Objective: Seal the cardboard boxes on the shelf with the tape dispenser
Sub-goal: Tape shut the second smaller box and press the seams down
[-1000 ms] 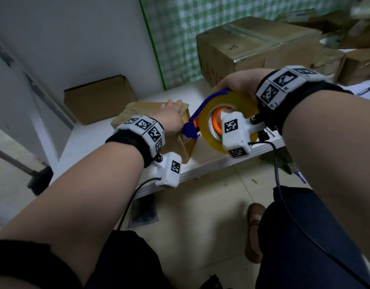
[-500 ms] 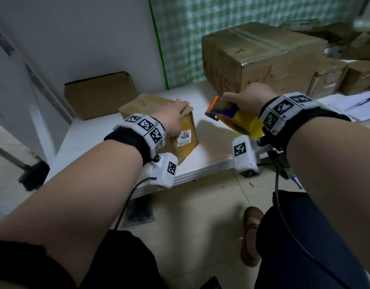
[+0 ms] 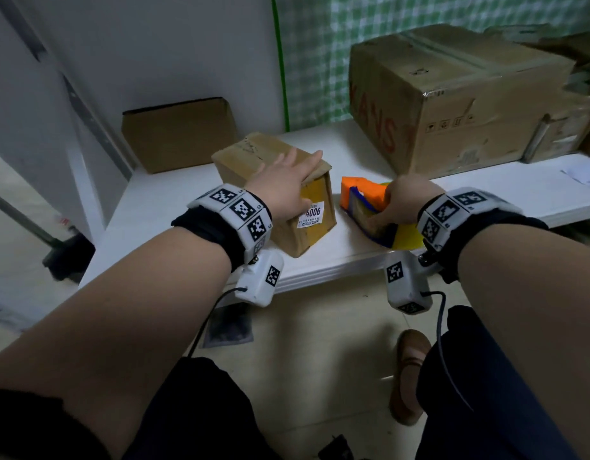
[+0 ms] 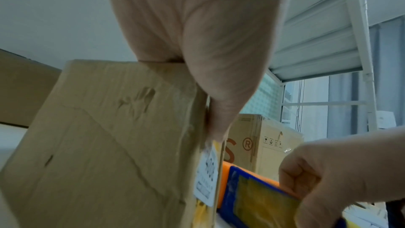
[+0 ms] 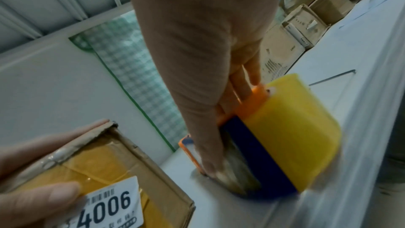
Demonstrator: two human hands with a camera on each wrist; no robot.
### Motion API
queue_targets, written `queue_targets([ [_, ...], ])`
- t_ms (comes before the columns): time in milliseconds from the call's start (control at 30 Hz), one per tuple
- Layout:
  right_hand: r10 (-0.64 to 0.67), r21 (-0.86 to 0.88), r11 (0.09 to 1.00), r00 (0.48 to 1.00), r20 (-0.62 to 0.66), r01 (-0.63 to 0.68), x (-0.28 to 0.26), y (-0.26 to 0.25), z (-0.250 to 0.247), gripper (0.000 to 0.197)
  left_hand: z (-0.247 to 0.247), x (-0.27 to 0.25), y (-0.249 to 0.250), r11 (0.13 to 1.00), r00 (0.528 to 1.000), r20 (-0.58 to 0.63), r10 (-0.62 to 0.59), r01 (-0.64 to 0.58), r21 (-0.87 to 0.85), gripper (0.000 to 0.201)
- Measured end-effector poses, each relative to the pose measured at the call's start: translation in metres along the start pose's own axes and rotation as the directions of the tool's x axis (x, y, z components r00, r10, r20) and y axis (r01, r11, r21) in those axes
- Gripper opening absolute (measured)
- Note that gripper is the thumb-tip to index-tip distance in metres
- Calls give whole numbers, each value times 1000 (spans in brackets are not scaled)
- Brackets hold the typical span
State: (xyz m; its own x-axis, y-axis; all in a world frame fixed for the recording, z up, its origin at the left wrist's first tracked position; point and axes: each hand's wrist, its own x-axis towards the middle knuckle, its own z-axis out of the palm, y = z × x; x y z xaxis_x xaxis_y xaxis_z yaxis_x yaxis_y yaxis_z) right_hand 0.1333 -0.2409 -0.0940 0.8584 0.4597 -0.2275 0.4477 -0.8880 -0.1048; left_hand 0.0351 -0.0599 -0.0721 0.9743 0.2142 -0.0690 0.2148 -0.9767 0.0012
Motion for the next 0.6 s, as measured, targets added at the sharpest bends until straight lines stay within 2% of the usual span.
queue_targets([
  [67, 6, -32, 999, 999, 45, -5, 1, -4, 1, 48, -1, -3, -2, 999, 999, -42, -24, 22, -31, 85],
  [167, 23, 45, 999, 999, -32, -22, 0, -9, -8, 60, 1, -7, -5, 997, 996, -61, -68, 66, -27, 84],
  [233, -35, 145, 988, 990, -136, 55, -1, -15, -18, 64, 2, -11, -6, 990, 988, -53, -144, 144, -2, 81],
  [300, -105, 257, 953, 971, -213, 159, -3, -26, -27, 57, -1, -15, -5, 977, 977, -11, -212, 212, -3, 80],
  [400, -163, 563, 793, 972, -169, 231, -4, -49, -32, 51, -4, -17, -7, 985, 985, 23, -174, 174, -20, 88],
  [467, -213, 682, 696, 971, -104, 226, -6, -63, -31, 51, -5, -20, -12, 989, 990, -4, -139, 138, -48, 89],
  [567, -218, 708, 675, 973, -79, 208, -12, -75, -30, 50, -10, -31, -20, 996, 996, -24, -81, 81, -28, 75],
  [600, -208, 700, 685, 975, -78, 202, -14, -76, -31, 53, -13, -36, -23, 999, 999, -19, -46, 46, -18, 76],
])
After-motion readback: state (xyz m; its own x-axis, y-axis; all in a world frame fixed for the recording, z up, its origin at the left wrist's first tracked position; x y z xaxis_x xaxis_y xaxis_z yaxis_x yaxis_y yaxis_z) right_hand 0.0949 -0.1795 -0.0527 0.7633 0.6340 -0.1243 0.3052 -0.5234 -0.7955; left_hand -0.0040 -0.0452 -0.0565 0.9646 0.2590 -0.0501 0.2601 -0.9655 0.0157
